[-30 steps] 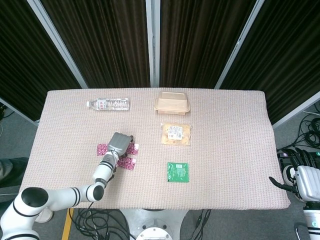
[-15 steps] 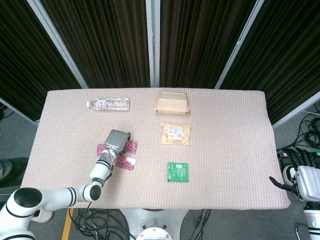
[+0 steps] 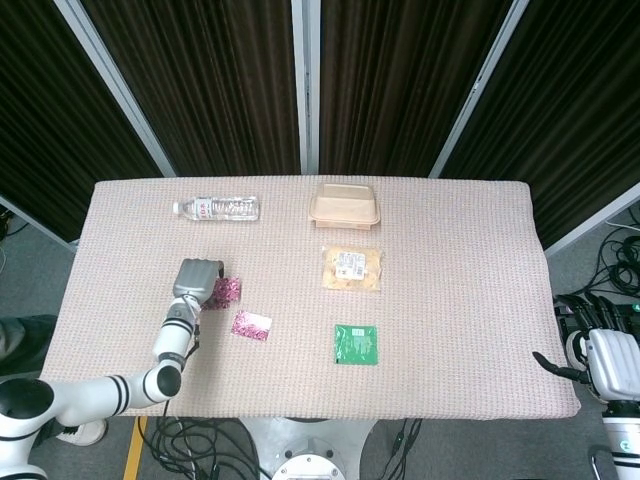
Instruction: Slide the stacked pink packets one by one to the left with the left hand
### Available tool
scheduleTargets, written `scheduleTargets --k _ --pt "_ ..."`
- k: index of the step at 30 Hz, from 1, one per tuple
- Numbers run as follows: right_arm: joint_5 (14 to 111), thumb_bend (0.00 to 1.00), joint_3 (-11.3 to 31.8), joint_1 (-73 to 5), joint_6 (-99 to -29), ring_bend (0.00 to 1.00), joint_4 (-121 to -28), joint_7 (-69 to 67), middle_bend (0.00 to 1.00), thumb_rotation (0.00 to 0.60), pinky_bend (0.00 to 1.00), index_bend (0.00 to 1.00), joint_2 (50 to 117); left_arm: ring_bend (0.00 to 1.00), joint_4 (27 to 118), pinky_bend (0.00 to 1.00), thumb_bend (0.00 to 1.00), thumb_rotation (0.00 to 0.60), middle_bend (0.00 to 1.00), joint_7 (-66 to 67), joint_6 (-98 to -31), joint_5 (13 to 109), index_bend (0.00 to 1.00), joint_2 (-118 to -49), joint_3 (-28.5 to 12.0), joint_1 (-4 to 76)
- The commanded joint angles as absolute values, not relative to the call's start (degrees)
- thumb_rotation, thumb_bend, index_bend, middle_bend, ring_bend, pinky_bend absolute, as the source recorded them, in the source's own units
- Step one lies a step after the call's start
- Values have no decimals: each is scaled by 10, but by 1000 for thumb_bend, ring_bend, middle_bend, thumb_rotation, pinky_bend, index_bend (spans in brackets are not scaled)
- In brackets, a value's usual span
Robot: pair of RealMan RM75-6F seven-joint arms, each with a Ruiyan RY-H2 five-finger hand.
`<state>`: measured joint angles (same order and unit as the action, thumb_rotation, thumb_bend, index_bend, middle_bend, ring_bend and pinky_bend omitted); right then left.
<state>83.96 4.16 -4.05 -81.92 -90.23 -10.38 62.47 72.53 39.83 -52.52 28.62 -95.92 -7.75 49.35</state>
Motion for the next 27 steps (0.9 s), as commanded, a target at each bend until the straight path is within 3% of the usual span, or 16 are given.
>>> scheduleTargets --k 1,27 --pt "841 55 41 -41 -819 64 -903 -103 158 468 9 157 625 789 728 933 240 600 800 406 -529 262 462 -952 -71 481" --pt "841 56 39 -40 -823 64 -918 -87 159 466 10 157 622 787 702 934 241 600 795 381 -511 300 428 -965 -63 462"
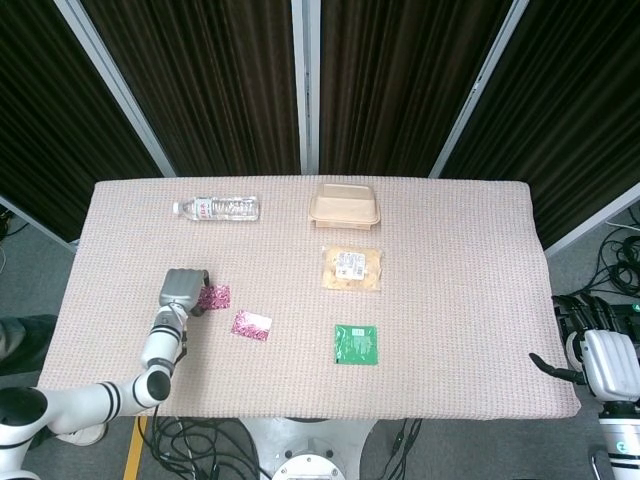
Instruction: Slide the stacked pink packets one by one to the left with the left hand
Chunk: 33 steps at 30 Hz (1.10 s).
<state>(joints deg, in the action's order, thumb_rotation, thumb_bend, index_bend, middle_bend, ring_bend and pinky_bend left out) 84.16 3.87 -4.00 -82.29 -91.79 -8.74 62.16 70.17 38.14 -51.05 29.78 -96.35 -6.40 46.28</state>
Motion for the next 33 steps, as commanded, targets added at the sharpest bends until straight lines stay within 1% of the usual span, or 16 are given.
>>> scheduleTargets --k 1,17,19,27,30,33 --pt "841 55 39 -40 -823 64 -918 -87 159 467 11 157 621 787 701 934 241 600 795 382 -510 301 427 -965 -63 462" --pt "836 56 38 -39 -820 66 -916 -89 158 459 12 156 621 787 699 933 239 600 794 397 -515 289 420 -973 -75 469" --pt "836 54 38 -39 -820 66 -915 -90 159 474 12 156 621 787 699 933 238 600 794 400 -514 286 417 -974 -75 470" --pt "836 55 38 -38 -820 66 -912 -93 158 466 13 156 621 787 707 933 234 600 791 411 -514 278 380 -974 -73 473" --pt "835 56 38 -38 -820 66 -911 -94 158 463 13 156 621 787 725 933 234 600 790 405 -523 296 369 -966 -74 471" --pt "835 56 38 -39 -818 66 -911 -93 158 466 13 156 622 787 757 933 235 600 790 393 -535 336 369 -952 -69 467"
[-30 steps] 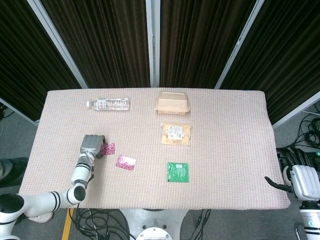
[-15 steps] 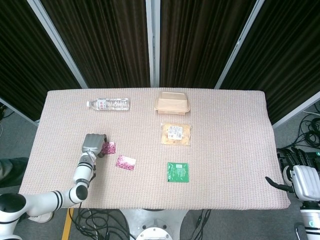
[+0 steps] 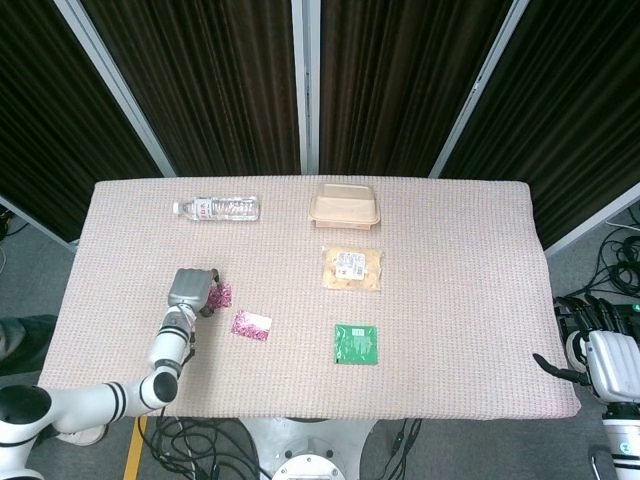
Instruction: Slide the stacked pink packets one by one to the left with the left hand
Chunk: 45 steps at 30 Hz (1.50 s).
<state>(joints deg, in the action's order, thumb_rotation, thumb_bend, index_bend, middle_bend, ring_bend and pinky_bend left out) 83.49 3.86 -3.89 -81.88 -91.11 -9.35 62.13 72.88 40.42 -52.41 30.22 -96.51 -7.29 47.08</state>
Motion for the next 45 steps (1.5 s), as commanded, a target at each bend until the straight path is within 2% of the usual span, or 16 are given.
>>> scheduleTargets --k 1,9,18,45 --pt "836 56 38 -40 -818 66 -911 -93 158 466 13 157 622 787 768 933 235 600 790 389 -535 348 369 -947 -68 466" --pt "832 54 38 -40 -815 67 -911 -90 158 470 13 156 622 787 838 933 235 600 791 386 -539 415 375 -934 -40 464" --pt "829 55 38 -41 -810 67 -909 -90 159 471 28 156 624 787 847 933 235 600 791 403 -546 416 379 -957 -25 466" --pt "825 55 38 -40 -807 66 -898 -101 158 470 29 156 626 787 821 934 235 600 792 428 -554 373 446 -994 -34 478"
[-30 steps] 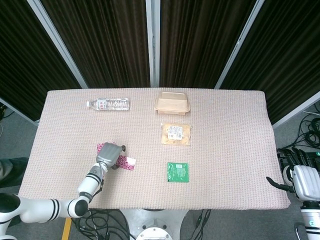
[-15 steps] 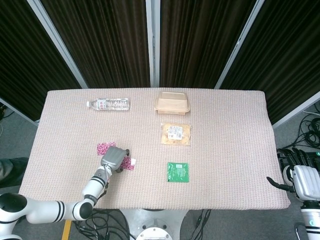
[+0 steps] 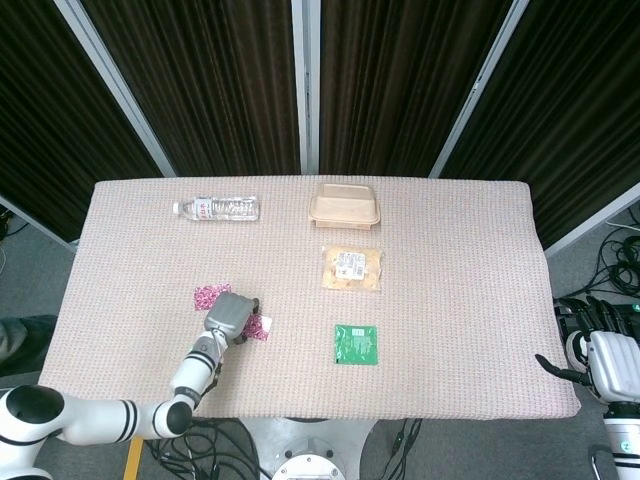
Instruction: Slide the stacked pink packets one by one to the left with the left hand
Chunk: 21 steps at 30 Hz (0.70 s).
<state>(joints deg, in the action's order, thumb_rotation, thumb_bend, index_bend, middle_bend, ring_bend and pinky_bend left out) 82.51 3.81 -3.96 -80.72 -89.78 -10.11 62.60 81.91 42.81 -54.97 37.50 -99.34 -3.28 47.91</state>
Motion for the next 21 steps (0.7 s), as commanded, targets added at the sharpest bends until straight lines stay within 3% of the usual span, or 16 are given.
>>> scheduleTargets --k 1,13,21 --pt "825 55 38 -40 -807 66 -898 -101 158 467 29 156 626 787 823 934 235 600 792 428 -557 373 455 -993 -36 478" --pt "828 55 40 -42 -807 67 -898 -103 158 464 28 156 626 788 836 934 235 600 794 408 -586 353 468 -961 -63 465" --pt "831 54 40 -45 -805 67 -899 -103 158 464 28 157 627 788 801 935 236 600 794 424 -590 259 465 -955 -93 465"
